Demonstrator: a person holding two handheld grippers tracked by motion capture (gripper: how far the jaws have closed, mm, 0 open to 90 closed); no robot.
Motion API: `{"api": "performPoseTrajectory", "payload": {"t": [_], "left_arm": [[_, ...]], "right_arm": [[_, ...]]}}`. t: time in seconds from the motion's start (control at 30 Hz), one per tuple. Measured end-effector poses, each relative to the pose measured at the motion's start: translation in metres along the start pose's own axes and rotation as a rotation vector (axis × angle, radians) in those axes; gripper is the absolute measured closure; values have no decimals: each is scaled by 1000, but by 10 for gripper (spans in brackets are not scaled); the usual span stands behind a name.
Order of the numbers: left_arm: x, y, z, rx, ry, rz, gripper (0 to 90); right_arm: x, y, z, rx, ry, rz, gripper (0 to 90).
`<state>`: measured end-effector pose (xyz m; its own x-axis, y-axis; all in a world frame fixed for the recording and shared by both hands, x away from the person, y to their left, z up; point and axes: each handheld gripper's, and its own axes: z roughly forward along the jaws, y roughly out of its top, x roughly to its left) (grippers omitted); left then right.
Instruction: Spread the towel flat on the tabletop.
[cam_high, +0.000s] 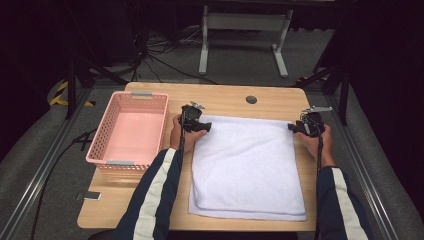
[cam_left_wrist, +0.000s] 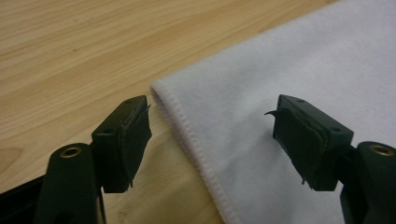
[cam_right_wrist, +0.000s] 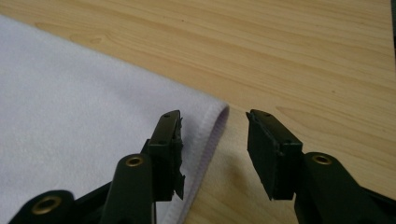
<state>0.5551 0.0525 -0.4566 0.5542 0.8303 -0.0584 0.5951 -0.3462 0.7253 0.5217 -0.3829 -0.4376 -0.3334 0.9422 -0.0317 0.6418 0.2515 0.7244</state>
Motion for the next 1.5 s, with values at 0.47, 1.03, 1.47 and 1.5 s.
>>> {"api": "performPoseTrajectory", "payload": {"t": [0.47, 1.03, 1.47, 1.5], "left_arm": [[2, -1, 11, 42, 12, -10, 312], [-12, 3, 1, 40, -73, 48, 847], [-48, 17, -67, -74, -117, 206, 845], [-50, 14, -74, -72, -119, 228, 845]], "right_arm": [[0, 2, 24, 21, -1, 78, 493], [7, 7, 19, 51, 86, 26, 842], [26, 23, -49, -120, 217, -138, 850], [29, 23, -54, -127, 234, -148, 850]]}}
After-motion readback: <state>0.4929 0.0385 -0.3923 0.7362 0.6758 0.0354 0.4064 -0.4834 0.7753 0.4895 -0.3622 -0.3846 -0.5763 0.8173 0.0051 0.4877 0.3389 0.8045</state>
